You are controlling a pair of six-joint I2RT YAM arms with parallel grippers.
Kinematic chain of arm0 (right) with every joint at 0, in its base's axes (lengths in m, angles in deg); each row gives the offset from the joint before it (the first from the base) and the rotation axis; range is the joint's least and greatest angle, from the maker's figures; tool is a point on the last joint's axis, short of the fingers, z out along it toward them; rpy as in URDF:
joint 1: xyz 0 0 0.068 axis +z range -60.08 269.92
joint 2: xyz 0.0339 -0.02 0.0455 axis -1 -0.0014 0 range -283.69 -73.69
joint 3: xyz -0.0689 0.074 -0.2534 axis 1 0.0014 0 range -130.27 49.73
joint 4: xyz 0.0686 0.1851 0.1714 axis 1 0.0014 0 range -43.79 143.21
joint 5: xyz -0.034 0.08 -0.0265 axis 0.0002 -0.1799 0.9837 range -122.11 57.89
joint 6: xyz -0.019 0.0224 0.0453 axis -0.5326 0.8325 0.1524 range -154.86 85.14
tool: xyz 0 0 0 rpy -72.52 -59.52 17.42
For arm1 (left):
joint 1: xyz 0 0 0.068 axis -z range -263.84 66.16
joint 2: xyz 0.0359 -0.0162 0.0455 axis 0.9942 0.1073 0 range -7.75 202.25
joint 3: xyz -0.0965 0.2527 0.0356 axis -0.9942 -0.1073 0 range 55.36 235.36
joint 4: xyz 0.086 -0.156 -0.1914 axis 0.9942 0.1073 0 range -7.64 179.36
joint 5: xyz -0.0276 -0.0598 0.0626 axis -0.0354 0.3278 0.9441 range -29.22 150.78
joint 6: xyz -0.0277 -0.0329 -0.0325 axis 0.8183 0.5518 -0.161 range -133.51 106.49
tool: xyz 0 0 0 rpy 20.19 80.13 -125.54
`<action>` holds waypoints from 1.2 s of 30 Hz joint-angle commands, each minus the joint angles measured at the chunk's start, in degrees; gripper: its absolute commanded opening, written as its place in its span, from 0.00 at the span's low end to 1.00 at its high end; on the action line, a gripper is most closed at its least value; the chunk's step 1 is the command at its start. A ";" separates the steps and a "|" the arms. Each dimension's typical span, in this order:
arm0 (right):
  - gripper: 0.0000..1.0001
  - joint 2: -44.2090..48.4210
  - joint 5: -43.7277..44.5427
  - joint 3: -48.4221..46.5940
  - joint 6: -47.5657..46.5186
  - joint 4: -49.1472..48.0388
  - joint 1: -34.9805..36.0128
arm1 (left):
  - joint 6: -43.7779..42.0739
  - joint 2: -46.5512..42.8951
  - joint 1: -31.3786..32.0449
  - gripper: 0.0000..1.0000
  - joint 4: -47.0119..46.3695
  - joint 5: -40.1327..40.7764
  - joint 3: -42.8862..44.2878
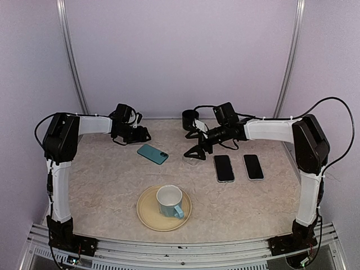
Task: Put the phone into the phone case
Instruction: Move the phone to the center of the board.
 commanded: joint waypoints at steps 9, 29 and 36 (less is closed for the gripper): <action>1.00 -1.64 4.24 -1.80 -1.61 0.69 0.69 | 1.84 -0.06 2.59 0.69 -1.64 -0.23 -6.20; 1.00 -11.68 12.54 -8.00 -0.22 0.91 2.59 | 5.61 -3.86 8.66 0.69 -6.39 -4.92 -13.68; 1.00 -16.65 12.84 -13.36 -0.76 4.55 3.90 | 5.85 -3.01 10.44 0.69 -6.41 -4.67 -13.04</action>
